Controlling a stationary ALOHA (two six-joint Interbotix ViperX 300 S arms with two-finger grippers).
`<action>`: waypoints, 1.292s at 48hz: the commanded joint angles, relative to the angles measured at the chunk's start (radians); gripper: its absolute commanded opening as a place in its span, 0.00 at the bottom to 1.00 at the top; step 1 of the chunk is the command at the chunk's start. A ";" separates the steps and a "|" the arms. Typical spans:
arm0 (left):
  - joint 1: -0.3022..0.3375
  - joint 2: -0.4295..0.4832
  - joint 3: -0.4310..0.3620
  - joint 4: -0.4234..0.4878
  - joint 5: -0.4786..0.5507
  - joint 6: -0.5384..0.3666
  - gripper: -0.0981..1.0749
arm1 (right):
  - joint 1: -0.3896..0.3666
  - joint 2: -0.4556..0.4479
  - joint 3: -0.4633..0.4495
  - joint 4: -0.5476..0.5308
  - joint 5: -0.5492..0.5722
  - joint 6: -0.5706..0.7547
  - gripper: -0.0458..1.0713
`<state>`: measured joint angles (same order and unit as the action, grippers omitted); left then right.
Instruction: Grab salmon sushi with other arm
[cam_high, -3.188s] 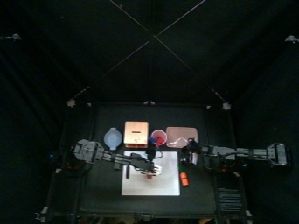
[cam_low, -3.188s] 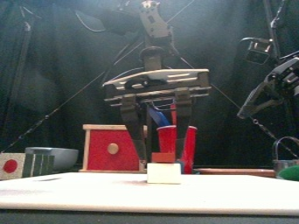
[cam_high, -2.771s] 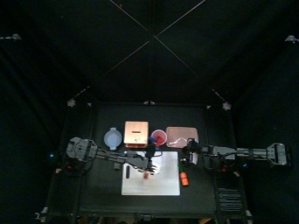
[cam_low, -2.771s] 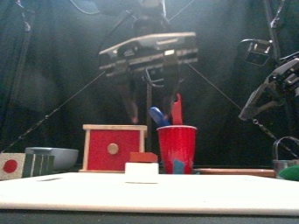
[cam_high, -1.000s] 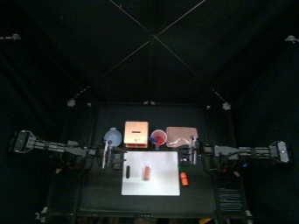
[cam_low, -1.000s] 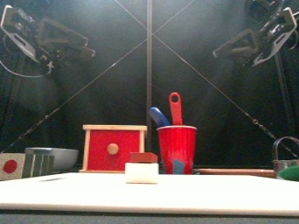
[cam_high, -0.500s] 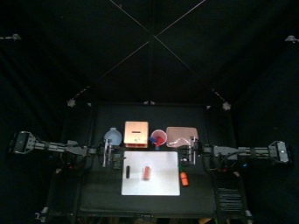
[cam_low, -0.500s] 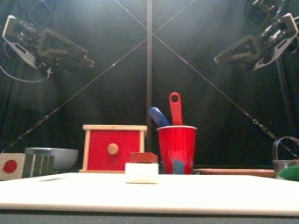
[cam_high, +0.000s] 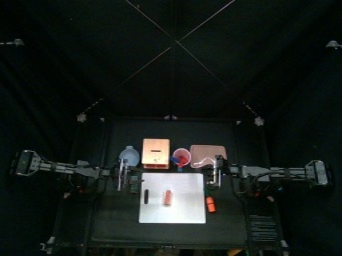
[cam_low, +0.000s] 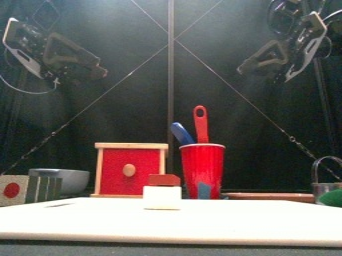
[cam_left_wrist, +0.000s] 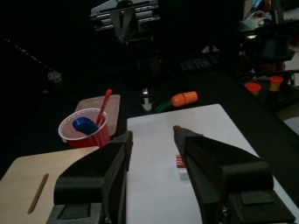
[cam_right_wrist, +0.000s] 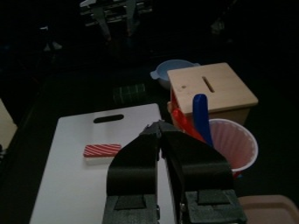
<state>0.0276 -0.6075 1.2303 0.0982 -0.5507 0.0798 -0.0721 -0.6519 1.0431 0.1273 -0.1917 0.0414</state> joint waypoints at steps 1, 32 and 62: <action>0.000 0.002 -0.020 0.002 -0.006 0.002 0.77 | 0.032 0.031 -0.061 0.028 -0.003 -0.002 0.77; 0.000 0.002 -0.014 0.049 -0.006 0.000 0.77 | 0.121 0.255 -0.245 0.873 0.437 0.006 0.97; 0.034 0.003 0.017 0.046 0.049 0.002 0.78 | 0.098 0.569 -0.635 0.667 1.077 0.382 0.96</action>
<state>0.0568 -0.6059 1.2594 0.1473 -0.5062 0.0813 0.0383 -0.0736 0.4740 0.9020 0.7731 0.3482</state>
